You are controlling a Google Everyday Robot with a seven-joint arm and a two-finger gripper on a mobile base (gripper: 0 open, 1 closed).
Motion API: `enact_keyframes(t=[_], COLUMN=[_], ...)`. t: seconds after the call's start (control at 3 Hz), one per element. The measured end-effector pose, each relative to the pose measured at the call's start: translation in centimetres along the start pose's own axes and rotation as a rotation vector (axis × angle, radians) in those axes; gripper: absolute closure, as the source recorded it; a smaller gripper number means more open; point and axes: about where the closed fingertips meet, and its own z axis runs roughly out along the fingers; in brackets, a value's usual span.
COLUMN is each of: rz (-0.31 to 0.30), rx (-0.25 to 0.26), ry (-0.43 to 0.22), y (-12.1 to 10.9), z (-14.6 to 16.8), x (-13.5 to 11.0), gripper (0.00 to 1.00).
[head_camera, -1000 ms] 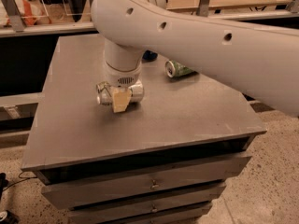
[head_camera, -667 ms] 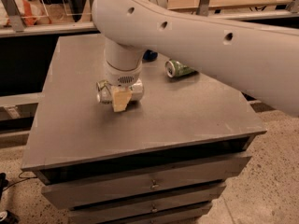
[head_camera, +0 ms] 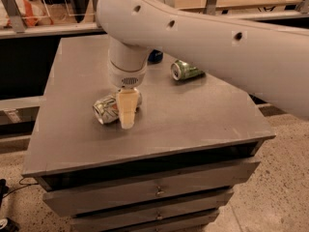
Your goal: Knock 7up can over
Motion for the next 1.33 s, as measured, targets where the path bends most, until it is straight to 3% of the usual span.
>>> enact_keyframes(t=[0.33,0.67,1.33], rz=[0.005,0.075,0.266], rx=[0.004,0.044,0.167], ry=[-0.004,-0.050,-0.096], y=[-0.1,-0.7,-2.8], z=[-0.2,-1.9,-6.0], x=[0.0,1.6,8.4], gripper=[0.00,0.00,0.00])
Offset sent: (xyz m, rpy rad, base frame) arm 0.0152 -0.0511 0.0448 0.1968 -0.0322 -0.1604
